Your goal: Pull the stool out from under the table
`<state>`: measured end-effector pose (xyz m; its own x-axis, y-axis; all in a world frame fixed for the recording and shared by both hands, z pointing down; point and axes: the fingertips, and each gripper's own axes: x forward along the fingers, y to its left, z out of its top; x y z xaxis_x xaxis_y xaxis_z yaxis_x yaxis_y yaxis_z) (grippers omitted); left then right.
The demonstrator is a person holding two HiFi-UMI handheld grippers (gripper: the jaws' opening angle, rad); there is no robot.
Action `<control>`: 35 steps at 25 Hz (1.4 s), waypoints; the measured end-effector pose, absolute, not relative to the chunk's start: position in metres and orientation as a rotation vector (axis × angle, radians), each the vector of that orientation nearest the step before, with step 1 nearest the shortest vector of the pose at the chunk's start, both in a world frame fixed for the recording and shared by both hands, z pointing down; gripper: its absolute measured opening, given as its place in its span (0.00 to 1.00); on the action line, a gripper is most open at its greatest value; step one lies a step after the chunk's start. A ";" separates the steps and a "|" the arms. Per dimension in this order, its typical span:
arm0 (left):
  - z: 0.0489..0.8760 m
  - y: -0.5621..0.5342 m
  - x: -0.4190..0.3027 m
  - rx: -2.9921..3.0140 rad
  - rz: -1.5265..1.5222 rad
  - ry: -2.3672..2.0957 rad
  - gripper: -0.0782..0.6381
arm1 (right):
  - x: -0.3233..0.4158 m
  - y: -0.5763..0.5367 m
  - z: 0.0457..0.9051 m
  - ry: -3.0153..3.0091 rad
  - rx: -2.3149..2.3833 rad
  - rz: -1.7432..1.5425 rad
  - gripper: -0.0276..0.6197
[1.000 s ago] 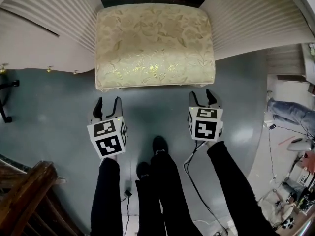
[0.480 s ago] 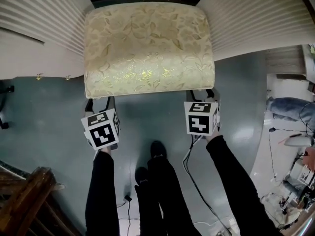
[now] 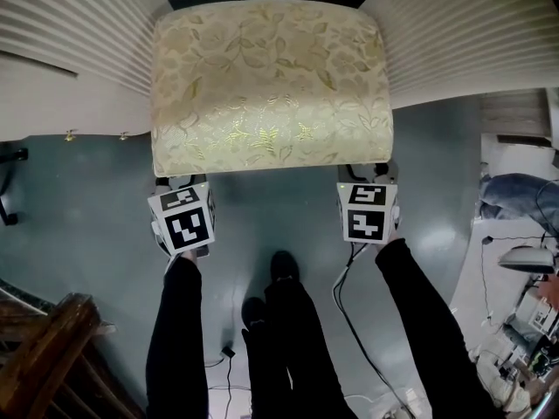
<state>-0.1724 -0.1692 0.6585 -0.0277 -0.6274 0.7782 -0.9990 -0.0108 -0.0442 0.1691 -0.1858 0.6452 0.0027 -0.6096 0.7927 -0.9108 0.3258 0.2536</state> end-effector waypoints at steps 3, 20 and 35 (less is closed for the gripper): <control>0.658 -0.169 -0.173 1.691 0.856 -1.715 0.46 | 0.170 -0.186 0.645 -1.699 1.380 0.409 0.45; 0.657 -0.164 -0.173 1.652 0.899 -1.699 0.46 | 0.170 -0.182 0.644 -1.687 1.361 0.443 0.44; 0.660 -0.167 -0.175 1.642 0.942 -1.654 0.46 | 0.168 -0.177 0.645 -1.654 1.360 0.483 0.44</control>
<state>-0.1753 -0.1665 0.6595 -0.0373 -0.5572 0.8296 -0.9977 -0.0258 -0.0623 0.1681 -0.1772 0.6454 0.0238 -0.5606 0.8277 -0.9182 0.3152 0.2399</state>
